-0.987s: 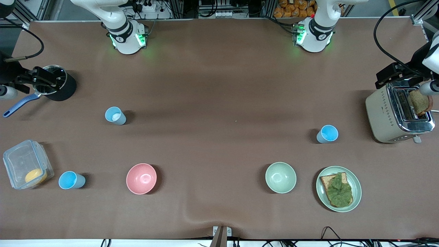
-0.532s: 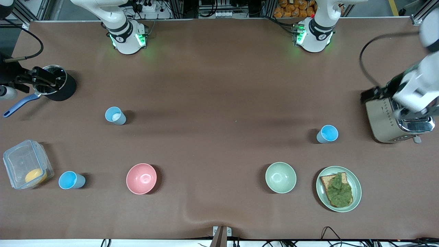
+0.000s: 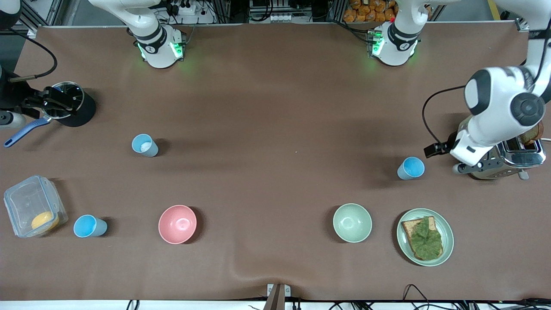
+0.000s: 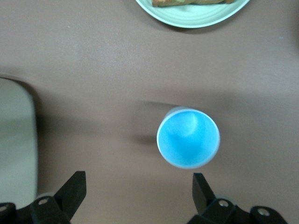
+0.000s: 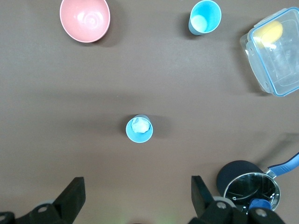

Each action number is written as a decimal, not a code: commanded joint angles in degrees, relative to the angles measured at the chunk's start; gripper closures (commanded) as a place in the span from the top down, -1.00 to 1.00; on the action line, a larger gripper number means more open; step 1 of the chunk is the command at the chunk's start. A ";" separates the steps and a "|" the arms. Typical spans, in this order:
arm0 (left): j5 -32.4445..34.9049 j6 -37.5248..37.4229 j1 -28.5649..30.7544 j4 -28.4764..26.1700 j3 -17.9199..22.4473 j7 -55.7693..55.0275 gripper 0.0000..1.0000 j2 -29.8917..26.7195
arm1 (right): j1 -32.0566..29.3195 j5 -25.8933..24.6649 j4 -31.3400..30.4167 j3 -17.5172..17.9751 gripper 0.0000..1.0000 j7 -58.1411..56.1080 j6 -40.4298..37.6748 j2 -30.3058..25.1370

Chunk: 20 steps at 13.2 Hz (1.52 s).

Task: Stack blue cups with both arms
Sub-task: 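Reach and grasp a blue cup with each of the right and left grippers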

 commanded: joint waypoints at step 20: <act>-0.93 -0.41 0.79 0.94 -5.57 -2.23 -1.00 -3.70 | 0.93 -0.43 -34.98 0.15 1.00 -2.00 37.83 6.50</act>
